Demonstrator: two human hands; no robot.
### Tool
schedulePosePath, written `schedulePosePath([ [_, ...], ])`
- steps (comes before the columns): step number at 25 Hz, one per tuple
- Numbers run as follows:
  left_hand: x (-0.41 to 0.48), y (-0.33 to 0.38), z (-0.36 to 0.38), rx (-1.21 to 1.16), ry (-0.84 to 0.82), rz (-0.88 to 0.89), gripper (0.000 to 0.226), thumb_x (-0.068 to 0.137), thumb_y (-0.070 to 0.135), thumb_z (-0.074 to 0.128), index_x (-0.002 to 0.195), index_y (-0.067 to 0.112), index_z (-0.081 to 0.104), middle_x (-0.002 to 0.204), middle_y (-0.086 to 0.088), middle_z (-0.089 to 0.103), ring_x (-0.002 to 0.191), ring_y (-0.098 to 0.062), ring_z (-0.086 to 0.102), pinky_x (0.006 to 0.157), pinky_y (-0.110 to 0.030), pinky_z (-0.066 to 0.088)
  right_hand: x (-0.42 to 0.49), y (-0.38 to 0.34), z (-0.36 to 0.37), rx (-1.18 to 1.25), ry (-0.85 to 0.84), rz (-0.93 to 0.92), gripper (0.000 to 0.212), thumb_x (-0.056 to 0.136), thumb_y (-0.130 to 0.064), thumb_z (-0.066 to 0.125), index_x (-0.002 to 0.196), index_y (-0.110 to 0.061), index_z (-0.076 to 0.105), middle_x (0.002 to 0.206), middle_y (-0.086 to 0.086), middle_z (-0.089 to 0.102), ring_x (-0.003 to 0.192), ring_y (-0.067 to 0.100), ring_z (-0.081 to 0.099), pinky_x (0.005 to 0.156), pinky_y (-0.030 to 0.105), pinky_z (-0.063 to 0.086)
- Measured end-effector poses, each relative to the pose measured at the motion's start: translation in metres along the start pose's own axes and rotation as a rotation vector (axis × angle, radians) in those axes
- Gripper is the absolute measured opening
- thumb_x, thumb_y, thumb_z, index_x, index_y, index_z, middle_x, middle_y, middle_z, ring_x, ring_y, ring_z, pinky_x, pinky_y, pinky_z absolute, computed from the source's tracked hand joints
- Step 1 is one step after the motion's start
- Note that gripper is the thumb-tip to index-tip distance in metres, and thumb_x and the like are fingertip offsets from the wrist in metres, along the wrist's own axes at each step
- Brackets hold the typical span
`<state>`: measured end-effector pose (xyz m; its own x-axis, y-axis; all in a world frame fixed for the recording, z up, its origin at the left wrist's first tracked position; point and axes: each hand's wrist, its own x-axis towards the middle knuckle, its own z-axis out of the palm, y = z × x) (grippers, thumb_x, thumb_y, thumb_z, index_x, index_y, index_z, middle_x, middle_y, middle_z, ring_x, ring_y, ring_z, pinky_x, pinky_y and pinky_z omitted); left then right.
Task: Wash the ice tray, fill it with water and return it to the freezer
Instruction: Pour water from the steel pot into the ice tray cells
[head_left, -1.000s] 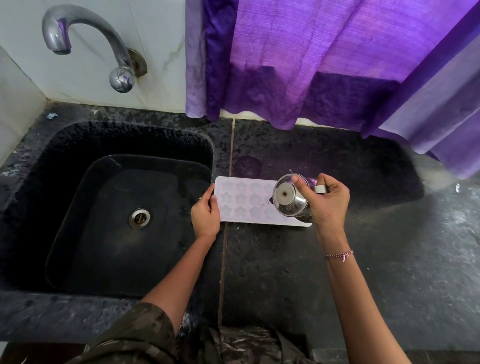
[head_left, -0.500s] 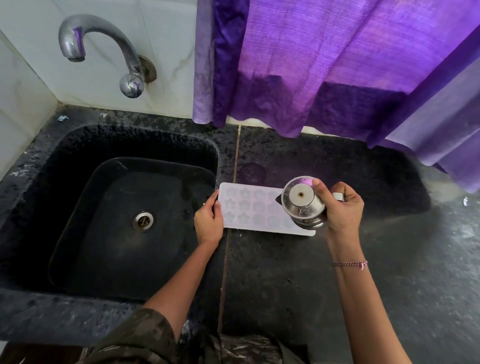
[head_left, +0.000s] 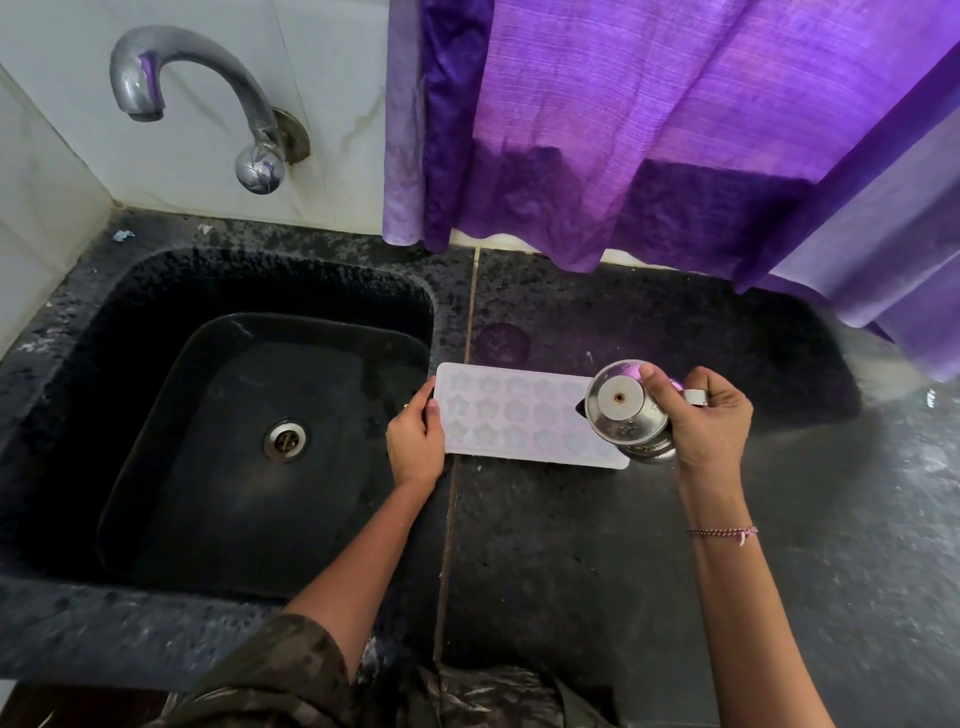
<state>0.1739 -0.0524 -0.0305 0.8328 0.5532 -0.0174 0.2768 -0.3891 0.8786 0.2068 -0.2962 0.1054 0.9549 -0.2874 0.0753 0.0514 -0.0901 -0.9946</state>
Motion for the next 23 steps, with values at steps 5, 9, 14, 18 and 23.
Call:
schedulePosePath([
  [5,-0.0005,0.0006,-0.0002,-0.010,0.002,-0.005,0.036,0.096,0.011,0.045,0.128,0.019,0.059,0.077,-0.020,0.067,0.056,-0.013,0.046,0.056,-0.027,0.038,-0.0002,0.0005,0.0000,-0.084,-0.030,-0.037,0.054,0.072,-0.013,0.080,0.052,-0.012,0.030,0.044,-0.012,0.026,0.051,0.008,0.023,0.049,0.016,0.028],
  [9,-0.0007,0.0001,-0.0001,-0.018,0.002,0.007,0.035,0.096,0.013,0.045,0.128,0.018,0.059,0.078,-0.019,0.067,0.056,-0.013,0.048,0.058,-0.027,0.040,-0.0015,0.0004,0.0000,-0.129,-0.039,-0.055,0.055,0.072,-0.016,0.080,0.053,-0.012,0.029,0.046,-0.011,0.025,0.052,0.008,0.022,0.049,0.017,0.027],
  [14,-0.0012,0.0009,-0.0002,-0.035,-0.002,0.003,0.036,0.096,0.012,0.045,0.128,0.018,0.059,0.076,-0.012,0.067,0.056,-0.014,0.050,0.059,-0.031,0.046,-0.0028,-0.0007,-0.0005,-0.161,-0.039,-0.064,0.052,0.072,-0.018,0.080,0.053,-0.007,0.033,0.046,-0.009,0.029,0.052,0.008,0.024,0.049,0.019,0.029],
  [18,-0.0010,0.0006,-0.0005,-0.029,0.003,0.013,0.035,0.096,0.011,0.045,0.128,0.017,0.059,0.078,-0.014,0.068,0.055,-0.013,0.050,0.059,-0.027,0.041,-0.0013,-0.0018,-0.0011,-0.164,-0.033,-0.069,0.054,0.072,-0.018,0.080,0.053,-0.006,0.031,0.046,-0.009,0.028,0.052,0.008,0.024,0.050,0.022,0.029],
  [23,-0.0003,0.0015,-0.0001,-0.021,0.001,0.010,0.035,0.096,0.012,0.045,0.128,0.018,0.059,0.075,-0.010,0.066,0.060,-0.016,0.052,0.060,-0.027,0.042,-0.0021,-0.0026,-0.0010,-0.170,-0.027,-0.066,0.051,0.072,-0.018,0.080,0.055,-0.001,0.034,0.049,-0.005,0.032,0.053,0.009,0.028,0.051,0.023,0.034],
])
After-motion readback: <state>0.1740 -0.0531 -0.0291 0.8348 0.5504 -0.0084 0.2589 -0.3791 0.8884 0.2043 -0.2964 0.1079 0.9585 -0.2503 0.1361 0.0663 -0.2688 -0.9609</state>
